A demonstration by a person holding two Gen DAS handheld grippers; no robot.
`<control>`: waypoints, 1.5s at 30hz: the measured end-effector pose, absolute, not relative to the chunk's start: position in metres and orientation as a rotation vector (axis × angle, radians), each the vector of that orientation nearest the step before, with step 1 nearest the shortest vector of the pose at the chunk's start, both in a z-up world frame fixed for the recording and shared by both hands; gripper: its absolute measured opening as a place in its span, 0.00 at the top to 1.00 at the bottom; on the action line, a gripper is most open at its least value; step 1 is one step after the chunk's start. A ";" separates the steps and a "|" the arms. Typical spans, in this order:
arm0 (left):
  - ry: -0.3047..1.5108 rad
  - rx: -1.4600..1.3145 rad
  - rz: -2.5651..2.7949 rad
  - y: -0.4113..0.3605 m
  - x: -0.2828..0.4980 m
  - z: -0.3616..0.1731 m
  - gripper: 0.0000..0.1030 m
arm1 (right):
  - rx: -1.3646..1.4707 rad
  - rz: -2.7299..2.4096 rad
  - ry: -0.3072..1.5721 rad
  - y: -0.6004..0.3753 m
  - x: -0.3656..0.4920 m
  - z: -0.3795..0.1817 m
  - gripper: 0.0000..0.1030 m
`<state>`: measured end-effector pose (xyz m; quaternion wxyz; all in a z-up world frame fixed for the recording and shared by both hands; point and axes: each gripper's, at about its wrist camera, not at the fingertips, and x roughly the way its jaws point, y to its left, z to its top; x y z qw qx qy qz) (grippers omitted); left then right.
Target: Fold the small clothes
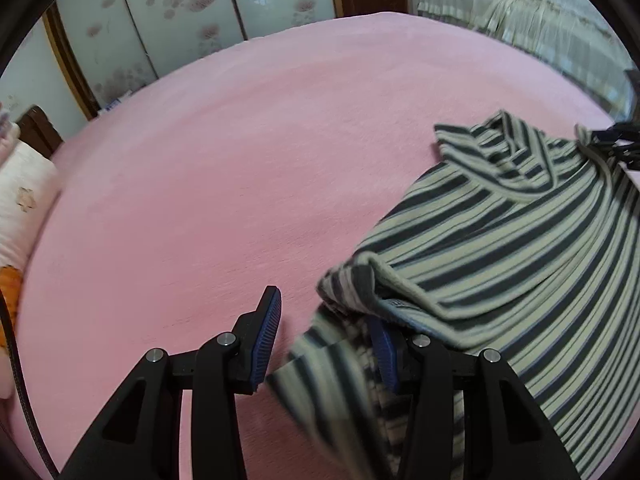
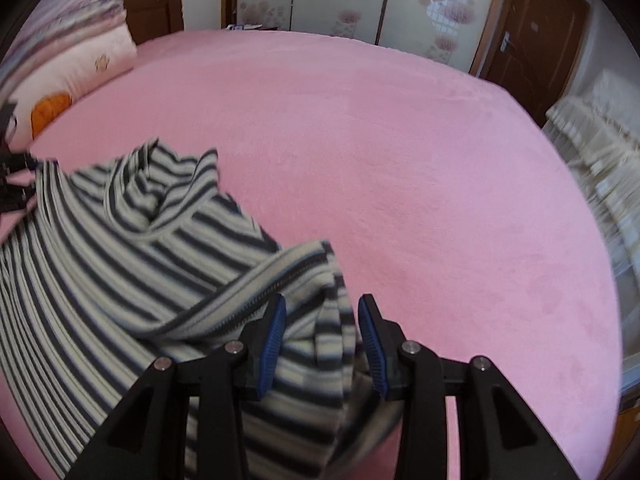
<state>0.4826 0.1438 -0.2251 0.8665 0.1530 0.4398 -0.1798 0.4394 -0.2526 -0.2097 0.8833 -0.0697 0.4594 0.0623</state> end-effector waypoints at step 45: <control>0.917 -0.048 -0.120 0.167 0.482 -0.200 0.90 | 0.245 -0.123 0.900 -0.321 0.423 -0.187 0.68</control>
